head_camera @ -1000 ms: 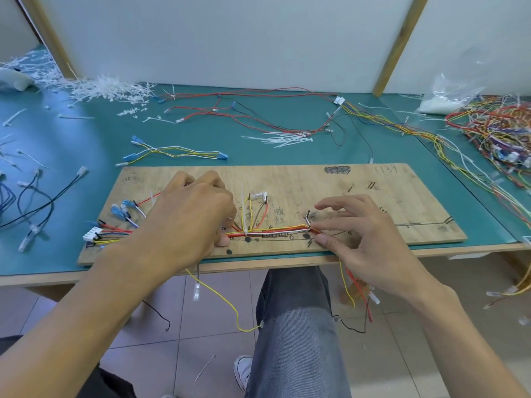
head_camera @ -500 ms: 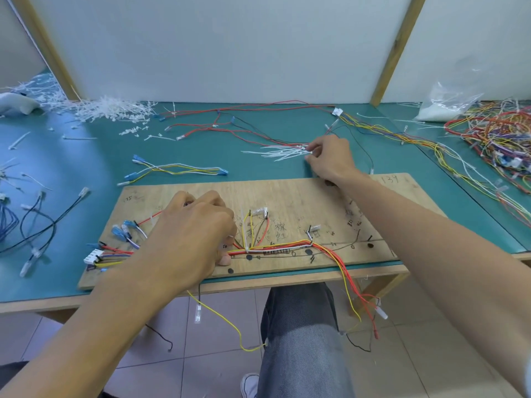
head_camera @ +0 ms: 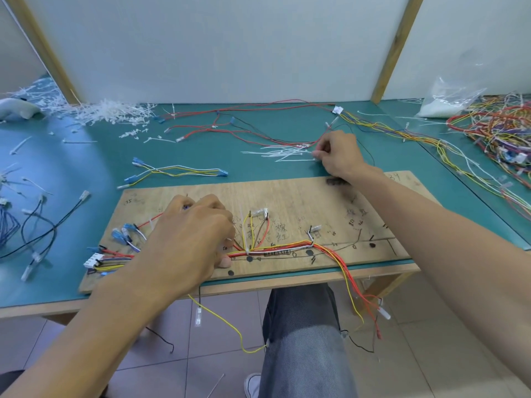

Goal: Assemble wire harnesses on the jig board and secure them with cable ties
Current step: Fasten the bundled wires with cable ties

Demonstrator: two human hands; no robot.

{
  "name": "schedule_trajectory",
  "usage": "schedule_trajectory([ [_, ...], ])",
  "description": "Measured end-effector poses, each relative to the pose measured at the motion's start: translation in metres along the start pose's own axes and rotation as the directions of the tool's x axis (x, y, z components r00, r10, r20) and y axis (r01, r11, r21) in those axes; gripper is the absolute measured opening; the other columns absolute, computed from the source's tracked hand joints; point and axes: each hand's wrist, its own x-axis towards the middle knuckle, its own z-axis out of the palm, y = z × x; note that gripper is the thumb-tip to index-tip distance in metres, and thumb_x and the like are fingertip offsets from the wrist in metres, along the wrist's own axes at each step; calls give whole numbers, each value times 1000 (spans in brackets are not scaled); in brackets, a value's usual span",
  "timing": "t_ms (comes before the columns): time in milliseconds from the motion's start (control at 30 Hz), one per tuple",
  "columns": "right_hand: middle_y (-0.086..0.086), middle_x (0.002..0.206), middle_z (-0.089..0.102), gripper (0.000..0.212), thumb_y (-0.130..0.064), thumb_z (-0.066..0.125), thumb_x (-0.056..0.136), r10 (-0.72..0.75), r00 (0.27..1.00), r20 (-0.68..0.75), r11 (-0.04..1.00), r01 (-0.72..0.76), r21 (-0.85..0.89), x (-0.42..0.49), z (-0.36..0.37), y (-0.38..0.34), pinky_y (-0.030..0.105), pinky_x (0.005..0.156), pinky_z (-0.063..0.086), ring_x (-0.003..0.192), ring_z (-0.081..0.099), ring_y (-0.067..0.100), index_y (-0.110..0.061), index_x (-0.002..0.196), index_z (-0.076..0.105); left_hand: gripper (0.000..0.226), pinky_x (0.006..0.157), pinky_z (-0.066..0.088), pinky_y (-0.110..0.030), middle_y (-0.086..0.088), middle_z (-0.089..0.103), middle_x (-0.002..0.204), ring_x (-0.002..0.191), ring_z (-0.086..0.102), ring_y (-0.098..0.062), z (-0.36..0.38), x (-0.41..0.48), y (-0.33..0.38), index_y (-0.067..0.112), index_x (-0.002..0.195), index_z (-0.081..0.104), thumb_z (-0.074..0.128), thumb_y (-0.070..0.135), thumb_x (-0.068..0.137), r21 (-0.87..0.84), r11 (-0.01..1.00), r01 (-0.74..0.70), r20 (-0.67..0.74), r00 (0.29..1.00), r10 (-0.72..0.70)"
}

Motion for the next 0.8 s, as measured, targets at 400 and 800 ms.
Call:
schedule_trajectory([
  [400, 4, 73, 66, 9, -7, 74, 95, 35, 992, -121, 992, -20, 123, -22, -47, 8, 50, 86, 62, 72, 61, 20, -11, 99, 82, 29, 100, 30, -34, 21, 56, 109, 123, 47, -6, -5, -4, 3, 36, 102, 75, 79, 52, 79, -36, 999, 39, 31, 999, -38],
  [800, -6, 86, 77, 17, -11, 86, 87, -524, 821, 224, 838, 452, 305, -134, -116, -71, 32, 69, 62, 81, 75, 16, -20, 95, 74, 51, 99, 26, -46, 23, 64, 113, 128, 49, -14, -53, -14, 39, 39, 115, 70, 55, 77, 83, -289, 955, 68, -410, 892, -188],
])
